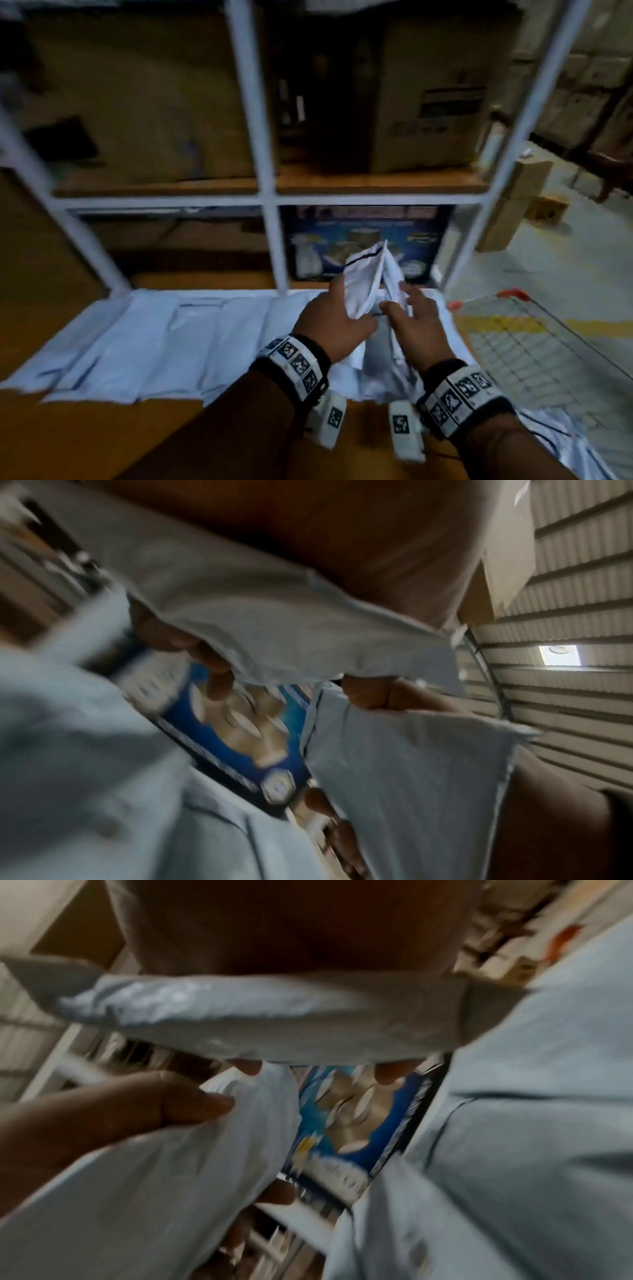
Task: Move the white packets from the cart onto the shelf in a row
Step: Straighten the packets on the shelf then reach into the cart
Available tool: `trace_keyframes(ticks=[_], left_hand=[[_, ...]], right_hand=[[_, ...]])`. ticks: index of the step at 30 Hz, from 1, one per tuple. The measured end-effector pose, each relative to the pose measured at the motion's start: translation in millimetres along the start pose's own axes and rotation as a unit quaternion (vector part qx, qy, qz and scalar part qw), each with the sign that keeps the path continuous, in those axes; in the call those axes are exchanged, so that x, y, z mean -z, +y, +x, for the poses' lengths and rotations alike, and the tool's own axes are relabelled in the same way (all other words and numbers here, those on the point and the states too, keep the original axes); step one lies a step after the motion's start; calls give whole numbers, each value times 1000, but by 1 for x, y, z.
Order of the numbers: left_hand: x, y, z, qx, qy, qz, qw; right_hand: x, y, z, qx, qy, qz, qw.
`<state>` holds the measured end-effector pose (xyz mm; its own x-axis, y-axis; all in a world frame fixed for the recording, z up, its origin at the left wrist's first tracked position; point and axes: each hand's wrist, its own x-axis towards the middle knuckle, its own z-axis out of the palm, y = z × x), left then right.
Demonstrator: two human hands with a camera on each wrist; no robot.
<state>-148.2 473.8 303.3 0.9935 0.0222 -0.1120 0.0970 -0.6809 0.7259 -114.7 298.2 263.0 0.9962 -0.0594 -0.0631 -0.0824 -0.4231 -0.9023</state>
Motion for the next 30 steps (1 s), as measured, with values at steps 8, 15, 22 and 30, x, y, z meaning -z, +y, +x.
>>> trace_keyframes(ticks=[8, 15, 22, 30], left_hand=[[119, -153, -52, 154, 79, 83, 981], [173, -237, -72, 223, 116, 134, 959], [164, -264, -45, 247, 112, 169, 948], [135, -282, -45, 220, 85, 302, 924]], right_hand=[[-138, -66, -36, 86, -53, -166, 981], [-233, -102, -59, 83, -92, -310, 943], [-302, -115, -64, 66, -116, -408, 903], [-323, -77, -59, 74, -160, -500, 848]])
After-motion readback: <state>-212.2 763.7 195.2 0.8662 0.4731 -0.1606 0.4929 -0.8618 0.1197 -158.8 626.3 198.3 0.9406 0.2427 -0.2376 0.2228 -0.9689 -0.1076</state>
